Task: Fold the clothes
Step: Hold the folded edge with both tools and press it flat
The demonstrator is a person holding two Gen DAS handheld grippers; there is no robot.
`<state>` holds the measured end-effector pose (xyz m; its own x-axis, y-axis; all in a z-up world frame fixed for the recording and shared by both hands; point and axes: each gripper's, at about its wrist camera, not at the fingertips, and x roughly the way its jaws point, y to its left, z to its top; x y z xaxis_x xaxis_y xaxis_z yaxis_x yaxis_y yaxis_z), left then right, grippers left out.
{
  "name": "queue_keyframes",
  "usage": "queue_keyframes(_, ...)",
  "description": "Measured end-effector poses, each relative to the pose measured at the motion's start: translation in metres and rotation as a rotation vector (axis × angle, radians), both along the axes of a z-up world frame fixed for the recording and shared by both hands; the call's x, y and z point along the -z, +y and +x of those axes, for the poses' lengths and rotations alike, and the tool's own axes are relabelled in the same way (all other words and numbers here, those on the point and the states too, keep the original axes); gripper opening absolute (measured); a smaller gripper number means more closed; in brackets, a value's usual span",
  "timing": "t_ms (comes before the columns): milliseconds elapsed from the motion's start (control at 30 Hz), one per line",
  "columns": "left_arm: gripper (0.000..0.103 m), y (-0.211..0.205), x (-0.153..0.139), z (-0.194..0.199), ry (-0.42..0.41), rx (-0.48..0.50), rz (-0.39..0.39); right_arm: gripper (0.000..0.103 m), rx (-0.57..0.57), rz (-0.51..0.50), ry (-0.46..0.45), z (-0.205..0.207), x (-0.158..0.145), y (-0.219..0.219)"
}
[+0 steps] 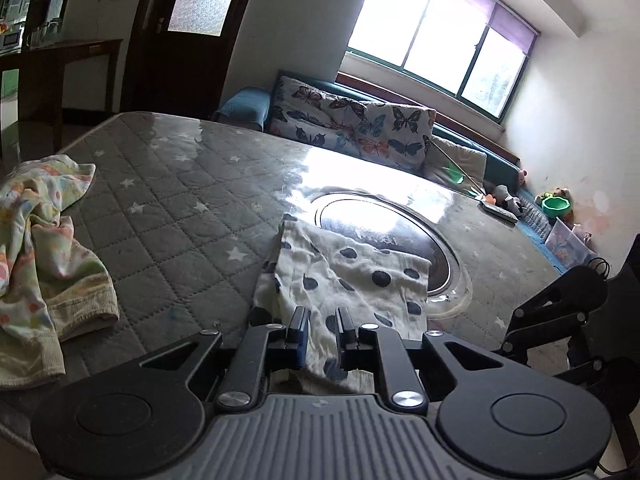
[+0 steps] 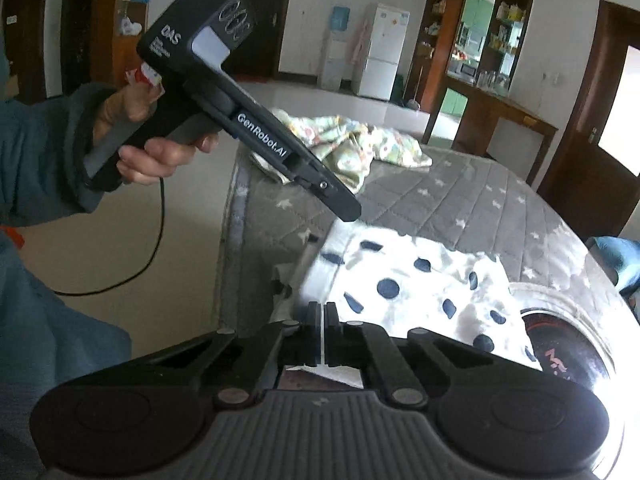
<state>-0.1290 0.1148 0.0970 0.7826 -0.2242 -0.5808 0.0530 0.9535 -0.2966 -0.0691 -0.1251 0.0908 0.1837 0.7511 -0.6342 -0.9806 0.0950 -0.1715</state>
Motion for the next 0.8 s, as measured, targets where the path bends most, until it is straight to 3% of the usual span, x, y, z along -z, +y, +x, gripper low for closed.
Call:
queue_keyframes(100,0.016,0.001,0.007,0.002,0.030,-0.015,0.011,0.001,-0.022,-0.001,0.017,-0.008,0.001,-0.003)
queue_keyframes(167,0.019,0.003,0.010,0.003,0.037,-0.030,0.021,0.003,-0.032,-0.038,-0.029,-0.015,0.010,0.001)
queue_keyframes(267,0.039,0.003,0.010,0.005,0.023,-0.036,0.033,0.010,-0.017,-0.060,-0.057,-0.016,0.022,0.007)
queue_keyframes(300,0.046,0.003,0.010,0.006,0.016,-0.028,0.035,0.017,-0.010,-0.057,-0.061,-0.015,0.024,0.009)
queue_keyframes(333,0.048,0.002,0.011,0.007,0.018,-0.024,0.040,0.023,-0.004,-0.051,-0.067,-0.015,0.025,0.010)
queue_keyframes(467,0.048,-0.001,0.018,0.015,0.042,-0.014,0.052,0.025,0.015,-0.052,-0.054,-0.009,0.030,0.015)
queue_keyframes(533,0.045,0.000,0.020,0.017,0.048,-0.012,0.040,0.024,0.017,-0.060,-0.048,-0.007,0.033,0.017)
queue_keyframes(600,0.018,0.001,0.023,0.019,0.054,-0.009,0.028,0.023,0.016,-0.061,-0.037,-0.005,0.033,0.017)
queue_keyframes(633,0.018,0.001,0.024,0.020,0.057,-0.008,0.021,0.018,0.017,-0.060,-0.031,-0.004,0.033,0.018)
queue_keyframes(800,0.014,0.001,0.012,0.014,0.017,-0.002,0.010,0.017,0.017,-0.037,-0.018,-0.003,0.025,0.014)
